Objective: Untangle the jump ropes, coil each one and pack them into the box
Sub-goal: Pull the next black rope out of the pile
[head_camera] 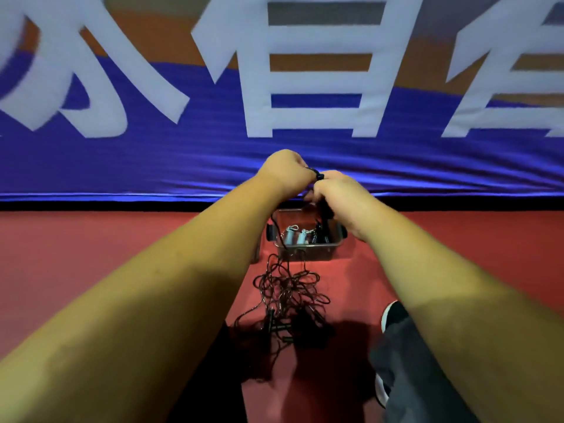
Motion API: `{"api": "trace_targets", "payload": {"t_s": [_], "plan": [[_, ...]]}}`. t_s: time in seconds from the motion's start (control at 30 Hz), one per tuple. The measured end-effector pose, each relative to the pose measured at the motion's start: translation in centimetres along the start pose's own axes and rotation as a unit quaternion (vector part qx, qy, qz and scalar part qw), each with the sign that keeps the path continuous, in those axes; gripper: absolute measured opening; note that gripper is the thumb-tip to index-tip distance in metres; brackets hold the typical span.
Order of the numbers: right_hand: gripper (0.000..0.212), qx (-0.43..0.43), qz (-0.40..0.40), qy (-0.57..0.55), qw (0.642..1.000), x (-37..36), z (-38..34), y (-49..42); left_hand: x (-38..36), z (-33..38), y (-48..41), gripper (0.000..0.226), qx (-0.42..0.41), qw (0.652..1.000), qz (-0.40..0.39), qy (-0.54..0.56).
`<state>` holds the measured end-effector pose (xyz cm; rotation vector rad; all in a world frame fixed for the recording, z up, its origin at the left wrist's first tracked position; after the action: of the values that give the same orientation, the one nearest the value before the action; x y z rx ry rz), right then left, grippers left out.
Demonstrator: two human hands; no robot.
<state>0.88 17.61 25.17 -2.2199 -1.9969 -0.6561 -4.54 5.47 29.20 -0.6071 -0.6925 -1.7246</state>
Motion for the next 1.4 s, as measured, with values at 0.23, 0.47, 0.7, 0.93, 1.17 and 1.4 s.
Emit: {"api": "trace_targets", "payload": {"t_s": [0.23,0.47,0.7,0.93,1.17,1.4], "plan": [[0.024,0.043,0.156,-0.065,0.985,1.6,1.0,-0.2,-2.7,-4.0,0.0,0.014,-0.011,0.997,-0.066,0.032],[0.011,0.017,0.224,-0.248,0.942,4.8,1.9,-1.6,-7.5,-8.3,0.0,0.029,0.007,0.958,-0.285,0.02],[0.017,-0.155,-0.078,-0.036,0.984,0.2,5.1,-2.8,-1.0,-2.4,-1.8,0.012,0.009,0.883,-0.108,0.457],[0.017,-0.018,-0.08,-0.221,0.972,-0.8,1.1,-3.4,0.1,-2.6,-3.5,0.022,0.035,0.817,-0.026,0.574],[0.018,0.029,-0.01,-0.503,0.864,3.3,-2.1,-3.7,-7.2,-6.1,-1.7,0.028,0.015,0.952,-0.301,0.057],[0.016,0.01,-0.015,-0.561,0.827,3.5,-1.2,-3.7,-6.5,-5.1,-3.1,0.048,0.017,0.992,-0.124,-0.027]]}}
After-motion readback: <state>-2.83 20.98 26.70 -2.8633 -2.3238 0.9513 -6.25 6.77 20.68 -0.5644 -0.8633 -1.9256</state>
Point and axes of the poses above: each hand's wrist, its own y-axis away from the middle knuckle, its own x-axis out of the back of the hand, z = x × y, the point moved 7 cm from there along -y, towards the middle knuckle, and after that the axes turned 3 degrees about x, right-handed, at the moved point
